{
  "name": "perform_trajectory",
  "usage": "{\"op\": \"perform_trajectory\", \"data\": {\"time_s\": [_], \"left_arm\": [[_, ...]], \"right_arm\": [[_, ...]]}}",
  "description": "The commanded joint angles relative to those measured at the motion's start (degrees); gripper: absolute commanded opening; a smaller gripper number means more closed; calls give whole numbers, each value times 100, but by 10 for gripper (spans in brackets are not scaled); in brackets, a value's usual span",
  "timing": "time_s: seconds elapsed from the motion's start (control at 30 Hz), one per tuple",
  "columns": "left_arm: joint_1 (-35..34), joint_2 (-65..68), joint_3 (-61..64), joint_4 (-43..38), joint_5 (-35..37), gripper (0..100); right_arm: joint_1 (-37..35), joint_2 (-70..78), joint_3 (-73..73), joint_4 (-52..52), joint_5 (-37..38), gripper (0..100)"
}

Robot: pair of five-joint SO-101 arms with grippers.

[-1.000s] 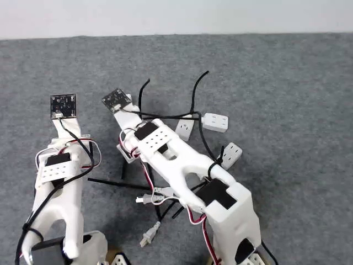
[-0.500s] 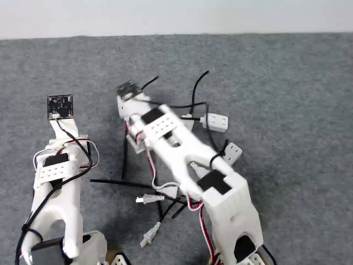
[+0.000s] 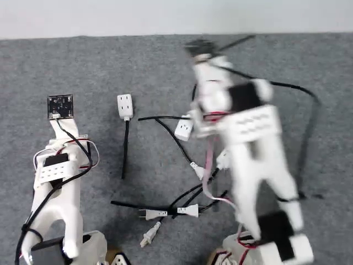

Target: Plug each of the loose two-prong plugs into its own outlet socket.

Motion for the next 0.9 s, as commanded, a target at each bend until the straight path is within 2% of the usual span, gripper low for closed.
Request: {"op": "perform_trajectory", "data": {"time_s": [0.0,0.23,0.4,0.53,0.67,0.77,0.87], "left_arm": [[-44,-132,-92,-149,44,15],[-35,-132,-84,-149,44,15],[-18,-123,-75,-149,44,15],[-9,-123,-75,-149,44,16],[-9,-123,-75,-149,44,16],[35,-141,-75,-97,-185,42],[281,-185,-101,334,-615,141]], "right_arm": [[1684,-664,369,-127,853,8],[5165,-541,1618,-2097,2295,8],[6668,330,2198,-3688,2699,8],[7407,1376,1802,-4286,2699,9],[7855,2475,782,-4198,2664,30],[7978,3196,-132,-3565,2664,137],[7943,3688,-1002,-2598,2769,244]]}}
